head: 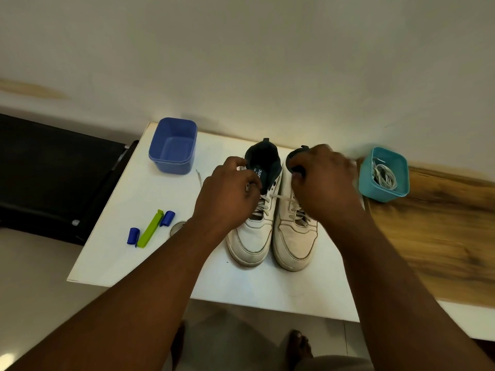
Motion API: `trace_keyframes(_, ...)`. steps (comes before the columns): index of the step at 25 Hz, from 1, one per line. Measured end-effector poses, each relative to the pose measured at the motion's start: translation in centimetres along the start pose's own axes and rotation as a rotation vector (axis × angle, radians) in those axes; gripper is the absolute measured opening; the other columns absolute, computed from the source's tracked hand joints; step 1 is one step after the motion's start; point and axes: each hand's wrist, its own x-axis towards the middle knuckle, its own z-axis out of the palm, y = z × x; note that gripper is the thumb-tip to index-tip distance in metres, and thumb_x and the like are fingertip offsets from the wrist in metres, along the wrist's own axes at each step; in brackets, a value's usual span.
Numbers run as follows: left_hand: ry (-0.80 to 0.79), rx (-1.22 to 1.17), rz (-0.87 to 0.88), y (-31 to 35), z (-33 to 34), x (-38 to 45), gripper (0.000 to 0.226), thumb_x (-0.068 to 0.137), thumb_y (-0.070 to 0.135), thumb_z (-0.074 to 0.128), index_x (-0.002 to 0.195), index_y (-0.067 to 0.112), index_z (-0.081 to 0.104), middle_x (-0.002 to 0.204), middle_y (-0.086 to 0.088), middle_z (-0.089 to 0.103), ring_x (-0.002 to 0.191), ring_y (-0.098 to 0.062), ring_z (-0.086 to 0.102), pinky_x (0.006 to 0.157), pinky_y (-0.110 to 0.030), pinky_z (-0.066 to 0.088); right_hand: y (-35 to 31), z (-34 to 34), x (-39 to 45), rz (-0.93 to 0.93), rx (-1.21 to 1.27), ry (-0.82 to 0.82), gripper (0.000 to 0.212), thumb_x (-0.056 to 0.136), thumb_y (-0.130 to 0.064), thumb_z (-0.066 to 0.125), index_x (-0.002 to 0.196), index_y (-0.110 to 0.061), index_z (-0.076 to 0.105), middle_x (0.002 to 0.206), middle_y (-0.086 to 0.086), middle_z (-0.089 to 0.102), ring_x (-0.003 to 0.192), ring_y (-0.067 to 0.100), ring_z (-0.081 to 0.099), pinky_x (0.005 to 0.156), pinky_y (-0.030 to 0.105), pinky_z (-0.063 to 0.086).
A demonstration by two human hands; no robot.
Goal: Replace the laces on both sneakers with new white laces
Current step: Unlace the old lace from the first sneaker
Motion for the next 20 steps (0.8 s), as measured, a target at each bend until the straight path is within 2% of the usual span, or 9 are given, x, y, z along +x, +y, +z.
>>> trace_keyframes(3, 0.008, -0.047, -0.026, 0.1, 0.0, 0.1, 0.024, 0.101, 0.034, 0.056, 0.120, 0.025, 0.068, 0.142, -0.002, 0.049, 0.112, -0.018, 0.060, 0.086, -0.022, 0.041, -1.8, 2.3, -0.5, -0.155, 0.032, -0.151, 0.042, 0.098, -0.020, 0.059, 0.135, -0.039, 0.064, 0.129, 0.003, 0.053, 0.124, 0.030, 0.045, 0.106, 0.046, 0.034)
trace_keyframes(5, 0.026, -0.046, -0.003, 0.0, 0.0, 0.2, 0.025, 0.102, 0.034, 0.055, 0.122, 0.025, 0.068, 0.139, -0.001, 0.051, 0.109, -0.017, 0.061, 0.085, -0.021, 0.042, -1.5, 3.1, -0.5, -0.134, -0.012, -0.155, 0.041, 0.097, -0.018, 0.059, 0.133, -0.039, 0.064, 0.125, 0.003, 0.051, 0.122, 0.029, 0.044, 0.106, 0.045, 0.032)
trace_keyframes(8, 0.066, -0.024, 0.010, -0.5, -0.6, 0.2, 0.023, 0.100, 0.033, 0.054, 0.116, 0.026, 0.069, 0.131, 0.001, 0.056, 0.103, -0.013, 0.061, 0.082, -0.023, 0.046, -0.4, 3.0, -0.2, -0.068, 0.032, -0.103, 0.030, 0.097, -0.019, 0.060, 0.117, -0.037, 0.072, 0.119, 0.002, 0.055, 0.117, 0.028, 0.049, 0.102, 0.043, 0.033)
trace_keyframes(12, 0.113, 0.006, -0.021, -0.6, -0.7, 0.1, 0.023, 0.100, 0.033, 0.054, 0.114, 0.025, 0.071, 0.127, 0.000, 0.060, 0.101, -0.013, 0.061, 0.081, -0.022, 0.043, -0.8, 3.0, -0.2, -0.003, 0.027, -0.110, 0.026, 0.097, -0.023, 0.058, 0.112, -0.037, 0.074, 0.123, 0.001, 0.057, 0.120, 0.027, 0.049, 0.105, 0.043, 0.031)
trace_keyframes(14, 0.098, -0.040, -0.017, -0.6, -0.4, 0.2, 0.023, 0.102, 0.031, 0.054, 0.118, 0.025, 0.069, 0.128, -0.001, 0.060, 0.103, -0.012, 0.060, 0.083, -0.021, 0.043, -1.2, 3.0, -0.3, 0.009, 0.044, -0.118, 0.025, 0.099, -0.032, 0.055, 0.114, -0.034, 0.074, 0.127, 0.001, 0.055, 0.125, 0.029, 0.046, 0.106, 0.045, 0.029)
trace_keyframes(17, 0.034, -0.163, 0.001, -0.9, -0.4, 0.5, 0.031, 0.103, 0.015, 0.049, 0.127, 0.025, 0.065, 0.131, -0.004, 0.058, 0.112, -0.015, 0.060, 0.092, -0.021, 0.044, -2.2, 3.5, -0.7, -0.070, 0.109, -0.138, 0.027, 0.100, -0.043, 0.055, 0.118, -0.031, 0.073, 0.146, 0.002, 0.045, 0.142, 0.031, 0.029, 0.115, 0.048, 0.017)
trace_keyframes(20, -0.008, -0.152, 0.010, -1.2, -0.6, 0.6, 0.049, 0.095, -0.003, 0.049, 0.130, 0.027, 0.065, 0.134, -0.004, 0.055, 0.117, -0.017, 0.057, 0.096, -0.019, 0.041, -3.4, 4.9, -1.0, -0.141, 0.135, -0.146, 0.026, 0.100, -0.035, 0.059, 0.120, -0.030, 0.074, 0.159, 0.002, 0.039, 0.153, 0.032, 0.016, 0.121, 0.051, 0.006)
